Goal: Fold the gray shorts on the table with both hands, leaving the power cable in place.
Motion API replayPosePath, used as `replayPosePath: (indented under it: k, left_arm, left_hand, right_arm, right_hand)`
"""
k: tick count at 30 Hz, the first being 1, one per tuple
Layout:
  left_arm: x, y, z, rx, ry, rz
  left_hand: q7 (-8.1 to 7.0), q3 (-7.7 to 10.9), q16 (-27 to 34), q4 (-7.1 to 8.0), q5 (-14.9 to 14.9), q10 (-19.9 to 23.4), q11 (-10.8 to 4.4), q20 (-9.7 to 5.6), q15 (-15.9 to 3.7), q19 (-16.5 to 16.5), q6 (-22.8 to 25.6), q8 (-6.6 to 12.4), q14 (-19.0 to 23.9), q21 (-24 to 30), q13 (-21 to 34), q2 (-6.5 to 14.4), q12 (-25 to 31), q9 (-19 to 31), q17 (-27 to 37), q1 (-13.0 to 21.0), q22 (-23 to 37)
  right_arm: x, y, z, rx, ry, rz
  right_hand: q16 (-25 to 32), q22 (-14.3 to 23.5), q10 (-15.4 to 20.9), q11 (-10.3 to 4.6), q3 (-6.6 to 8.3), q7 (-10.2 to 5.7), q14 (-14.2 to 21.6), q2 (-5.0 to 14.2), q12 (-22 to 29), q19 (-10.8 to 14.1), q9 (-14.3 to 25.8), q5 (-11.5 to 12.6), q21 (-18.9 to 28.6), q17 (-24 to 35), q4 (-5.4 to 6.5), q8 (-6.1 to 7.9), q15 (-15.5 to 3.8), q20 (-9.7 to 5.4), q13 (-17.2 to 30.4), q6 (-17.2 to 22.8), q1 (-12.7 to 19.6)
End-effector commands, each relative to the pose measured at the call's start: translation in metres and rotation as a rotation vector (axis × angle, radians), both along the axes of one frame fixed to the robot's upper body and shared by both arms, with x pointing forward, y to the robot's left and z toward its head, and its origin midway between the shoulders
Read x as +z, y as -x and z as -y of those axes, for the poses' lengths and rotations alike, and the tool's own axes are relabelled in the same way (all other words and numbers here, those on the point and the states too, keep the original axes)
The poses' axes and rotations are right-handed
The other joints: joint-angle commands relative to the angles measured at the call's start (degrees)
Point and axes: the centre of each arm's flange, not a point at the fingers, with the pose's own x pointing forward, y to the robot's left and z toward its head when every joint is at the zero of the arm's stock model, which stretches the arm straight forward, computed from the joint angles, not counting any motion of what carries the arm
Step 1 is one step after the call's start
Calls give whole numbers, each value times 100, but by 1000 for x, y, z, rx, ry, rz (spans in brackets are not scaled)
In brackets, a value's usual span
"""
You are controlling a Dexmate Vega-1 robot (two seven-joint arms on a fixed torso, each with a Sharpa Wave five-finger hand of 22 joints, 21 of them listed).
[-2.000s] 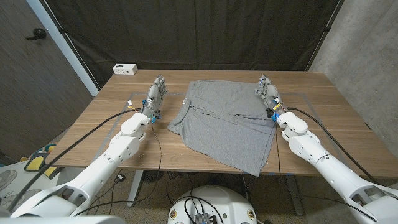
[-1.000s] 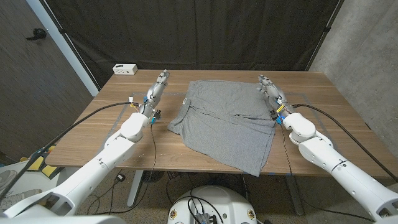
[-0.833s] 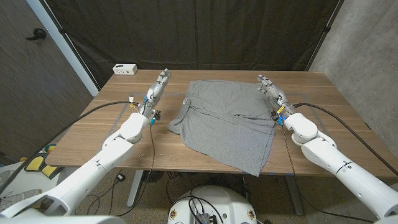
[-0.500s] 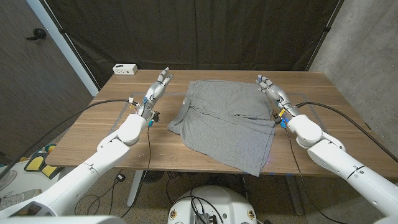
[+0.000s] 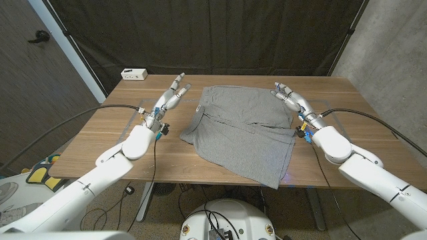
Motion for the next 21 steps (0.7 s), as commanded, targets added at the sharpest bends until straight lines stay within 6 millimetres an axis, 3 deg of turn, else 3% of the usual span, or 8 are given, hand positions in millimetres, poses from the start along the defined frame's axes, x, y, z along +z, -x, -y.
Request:
replayPosePath:
  k: [1, 21]
  left_arm:
    - [-6, 30, 4, 68, -97, 64]
    - [-22, 74, 11, 215, -248, 130]
  left_hand:
    - [-4, 2, -11, -47, -48, 58, -15, -10, -37, -34, 69, 5, -247, -15, 6, -1, -5, 30, 15, 77, 30]
    - [-103, -8, 6, -225, -232, 557, 61, 65, -61, -7, 409, 24, -91, -41, 12, -120, 82, 28, 13, 229, 30]
  right_arm:
    - [-2, 31, -10, -64, 130, 29]
    - [-20, 73, -18, -163, 290, 41]
  right_hand:
    - [28, 23, 86, -26, 37, -32, 93, -12, 58, 77, 18, -38, 36, 19, -75, 43, 9, 15, 7, 114, 93]
    - [74, 26, 447, -8, 129, -54, 483, -44, 103, 336, 22, -133, 91, 22, -294, 92, -63, 34, 11, 446, 300]
